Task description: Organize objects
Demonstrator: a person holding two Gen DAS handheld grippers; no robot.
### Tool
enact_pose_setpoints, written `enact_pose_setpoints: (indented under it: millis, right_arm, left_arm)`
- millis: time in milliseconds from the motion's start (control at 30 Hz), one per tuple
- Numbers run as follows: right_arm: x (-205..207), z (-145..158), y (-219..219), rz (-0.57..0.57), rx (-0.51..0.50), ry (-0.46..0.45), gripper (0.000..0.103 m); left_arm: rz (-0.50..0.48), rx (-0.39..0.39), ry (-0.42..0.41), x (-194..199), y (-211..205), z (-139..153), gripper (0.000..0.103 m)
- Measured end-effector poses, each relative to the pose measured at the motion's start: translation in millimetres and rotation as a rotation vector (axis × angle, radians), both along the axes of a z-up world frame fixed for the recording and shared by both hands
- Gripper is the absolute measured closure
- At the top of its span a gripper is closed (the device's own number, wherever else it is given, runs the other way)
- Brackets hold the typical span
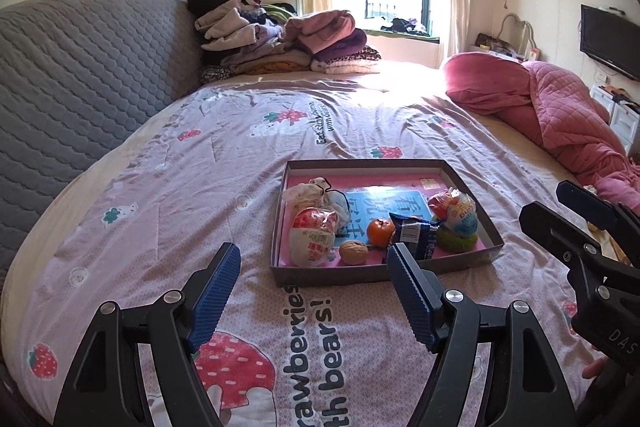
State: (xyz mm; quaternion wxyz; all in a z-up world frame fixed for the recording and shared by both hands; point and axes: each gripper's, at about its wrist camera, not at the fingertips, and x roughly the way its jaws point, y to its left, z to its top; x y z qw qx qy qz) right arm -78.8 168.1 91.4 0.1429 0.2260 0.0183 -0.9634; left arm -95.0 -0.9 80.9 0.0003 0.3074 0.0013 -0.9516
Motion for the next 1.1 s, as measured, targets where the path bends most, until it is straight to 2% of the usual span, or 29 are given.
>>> enact_pose_setpoints:
  millis: [467,833,1100]
  right_arm:
    - [18.5,-6.1,10.1,-0.014,-0.028,0.007,0.037]
    - [17.1,-33.0,17.3,-0.047,-0.021,-0.056,0.037]
    - [10.5,-57.2,19.8,-0.067,0.003,-0.114,0.037]
  left_arm:
    - [-0.009,0.003,-0.009,23.3,5.5,-10.6,0.026]
    - [-0.012,-0.005,-0.034,27.5,11.5,-28.4,0.026]
    - [-0.003,0.028,-0.063,25.5,7.2,-43.1,0.026]
